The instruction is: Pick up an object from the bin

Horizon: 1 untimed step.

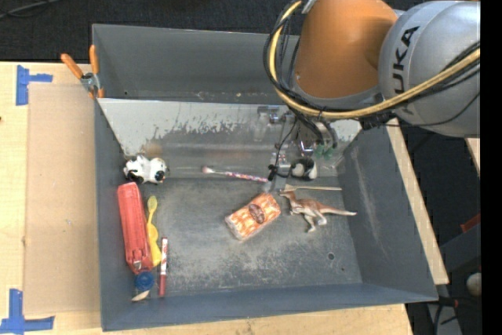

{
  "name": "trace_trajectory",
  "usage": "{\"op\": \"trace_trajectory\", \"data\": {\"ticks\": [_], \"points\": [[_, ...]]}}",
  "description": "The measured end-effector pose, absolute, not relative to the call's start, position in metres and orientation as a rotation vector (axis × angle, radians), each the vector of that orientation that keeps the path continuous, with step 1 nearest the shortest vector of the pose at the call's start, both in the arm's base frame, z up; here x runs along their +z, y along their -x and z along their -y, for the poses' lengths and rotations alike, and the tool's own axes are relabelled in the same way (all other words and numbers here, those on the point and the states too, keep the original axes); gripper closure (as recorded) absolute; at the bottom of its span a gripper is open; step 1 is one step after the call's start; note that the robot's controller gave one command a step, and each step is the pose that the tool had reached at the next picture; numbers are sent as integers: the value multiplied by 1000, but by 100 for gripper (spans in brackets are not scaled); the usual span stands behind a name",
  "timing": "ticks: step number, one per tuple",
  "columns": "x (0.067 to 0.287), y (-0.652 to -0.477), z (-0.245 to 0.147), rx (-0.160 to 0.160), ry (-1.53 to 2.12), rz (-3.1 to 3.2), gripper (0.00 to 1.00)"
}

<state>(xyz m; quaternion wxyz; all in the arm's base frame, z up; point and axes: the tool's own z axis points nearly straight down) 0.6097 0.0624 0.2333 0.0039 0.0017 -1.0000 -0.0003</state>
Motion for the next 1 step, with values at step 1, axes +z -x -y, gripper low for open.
{"op": "trace_trajectory", "data": {"ticks": [1], "points": [[237, -611, -62, -1, -3, 3141, 0]]}}
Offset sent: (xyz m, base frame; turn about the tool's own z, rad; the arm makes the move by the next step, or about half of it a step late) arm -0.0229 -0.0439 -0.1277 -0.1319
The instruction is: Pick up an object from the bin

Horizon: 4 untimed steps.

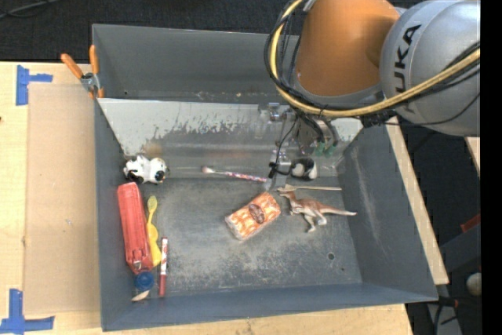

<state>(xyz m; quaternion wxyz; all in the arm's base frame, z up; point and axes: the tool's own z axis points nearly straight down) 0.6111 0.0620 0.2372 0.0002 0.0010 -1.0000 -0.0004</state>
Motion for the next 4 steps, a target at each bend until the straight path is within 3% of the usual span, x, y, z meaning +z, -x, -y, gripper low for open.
{"op": "trace_trajectory", "data": {"ticks": [1, 2, 3, 4], "points": [[171, -599, -41, -2, -111, 3142, 0], [121, -560, -26, -3, -64, 3146, 0], [70, -554, 19, -3, 206, 3137, 100], [70, -554, 19, -3, 207, 3137, 100]]}}
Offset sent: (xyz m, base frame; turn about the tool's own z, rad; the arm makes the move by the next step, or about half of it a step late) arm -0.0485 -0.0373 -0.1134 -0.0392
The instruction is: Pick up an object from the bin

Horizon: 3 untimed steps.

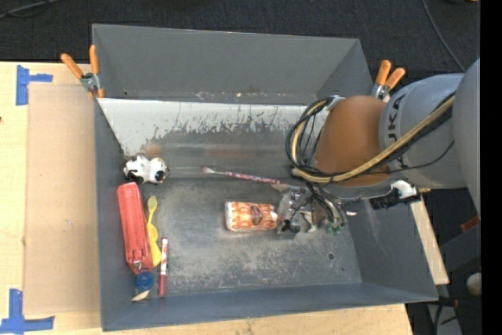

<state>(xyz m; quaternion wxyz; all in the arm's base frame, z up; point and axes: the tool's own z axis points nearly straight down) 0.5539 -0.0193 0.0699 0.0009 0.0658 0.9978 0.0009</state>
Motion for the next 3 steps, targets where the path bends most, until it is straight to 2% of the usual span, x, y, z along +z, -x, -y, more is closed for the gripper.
{"op": "trace_trajectory", "data": {"ticks": [1, 2, 3], "points": [[70, -557, 21, 4, -216, -3132, 100], [70, -555, 35, 4, -171, -3135, 0], [70, -555, 34, 4, -172, -3136, 0]]}}
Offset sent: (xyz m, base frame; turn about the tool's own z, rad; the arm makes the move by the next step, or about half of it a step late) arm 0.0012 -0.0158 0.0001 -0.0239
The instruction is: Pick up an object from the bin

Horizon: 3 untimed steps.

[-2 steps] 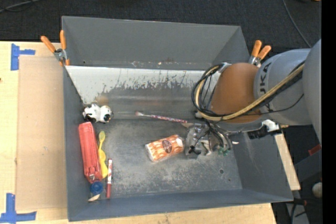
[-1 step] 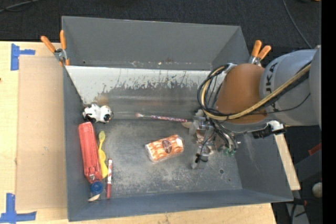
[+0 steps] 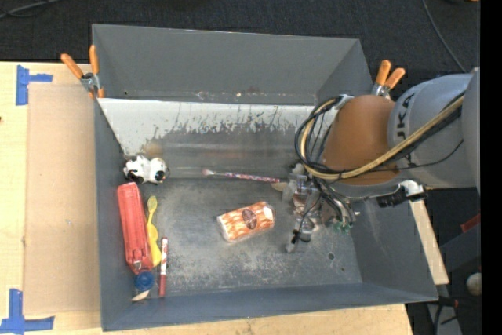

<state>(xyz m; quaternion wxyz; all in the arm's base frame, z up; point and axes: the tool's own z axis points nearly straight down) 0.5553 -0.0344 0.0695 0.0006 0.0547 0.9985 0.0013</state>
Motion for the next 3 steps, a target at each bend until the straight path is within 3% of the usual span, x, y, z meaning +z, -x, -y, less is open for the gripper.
{"op": "trace_trajectory", "data": {"ticks": [1, 2, 3], "points": [[70, -572, -29, 5, -158, -3135, 0], [70, -564, -42, -1, -224, -3135, 100], [70, -564, -42, -1, -224, -3135, 100]]}}
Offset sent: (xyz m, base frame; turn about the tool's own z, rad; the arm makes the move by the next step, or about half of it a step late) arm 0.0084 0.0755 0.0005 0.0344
